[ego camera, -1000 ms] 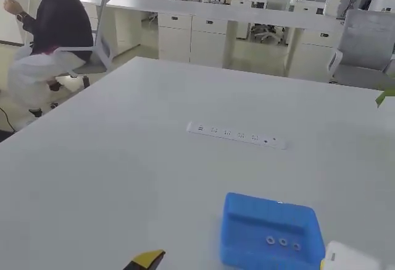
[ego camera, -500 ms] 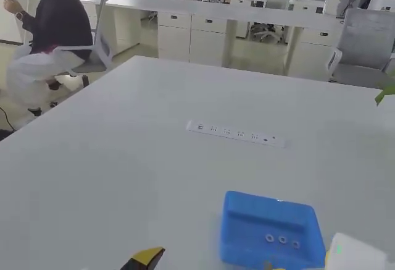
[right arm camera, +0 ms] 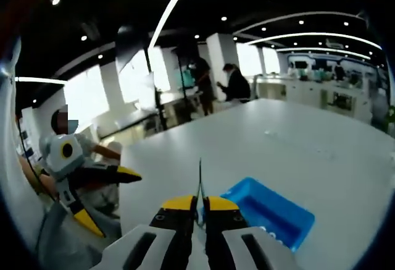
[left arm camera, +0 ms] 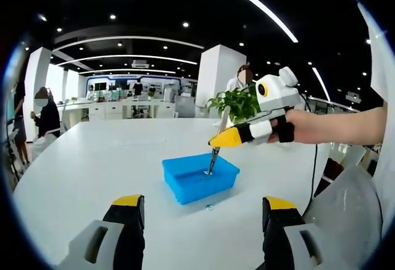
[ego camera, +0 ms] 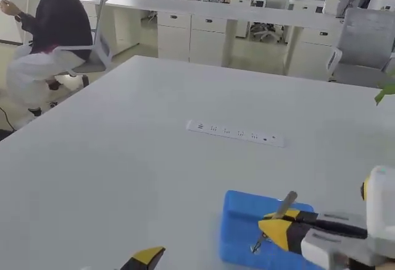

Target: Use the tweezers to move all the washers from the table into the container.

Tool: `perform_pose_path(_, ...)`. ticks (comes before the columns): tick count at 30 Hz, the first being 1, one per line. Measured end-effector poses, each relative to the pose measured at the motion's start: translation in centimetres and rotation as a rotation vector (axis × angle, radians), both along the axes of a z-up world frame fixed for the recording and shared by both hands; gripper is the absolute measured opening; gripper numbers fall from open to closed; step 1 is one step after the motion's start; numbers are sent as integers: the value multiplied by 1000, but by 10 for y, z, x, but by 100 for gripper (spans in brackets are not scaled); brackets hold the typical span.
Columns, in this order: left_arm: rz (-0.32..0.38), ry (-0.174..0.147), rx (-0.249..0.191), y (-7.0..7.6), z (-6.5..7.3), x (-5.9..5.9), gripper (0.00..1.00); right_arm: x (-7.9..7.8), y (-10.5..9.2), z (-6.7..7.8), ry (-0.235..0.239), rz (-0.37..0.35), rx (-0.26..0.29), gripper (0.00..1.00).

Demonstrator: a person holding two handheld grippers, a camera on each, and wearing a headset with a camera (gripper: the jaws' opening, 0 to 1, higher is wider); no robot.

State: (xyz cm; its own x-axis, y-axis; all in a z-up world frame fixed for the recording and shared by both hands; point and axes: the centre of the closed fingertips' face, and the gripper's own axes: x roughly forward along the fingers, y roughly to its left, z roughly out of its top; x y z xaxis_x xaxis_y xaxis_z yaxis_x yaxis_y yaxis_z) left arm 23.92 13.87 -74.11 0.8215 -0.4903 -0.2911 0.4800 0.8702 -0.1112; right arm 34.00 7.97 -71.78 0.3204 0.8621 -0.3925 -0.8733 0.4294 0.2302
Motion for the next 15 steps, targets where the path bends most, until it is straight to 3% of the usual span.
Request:
perform_pose_path(6,-1,0,0,0,0,0,79,42,-10,-7,124,-128,66,3)
perform_pose_path(10,-3,1,1,0,0,0,79,59,-13,-17,160,-171,53,3)
perform_pose_path(15,-1,2,0,0,0,0,79,69,-10,-30,180,-180,27,3)
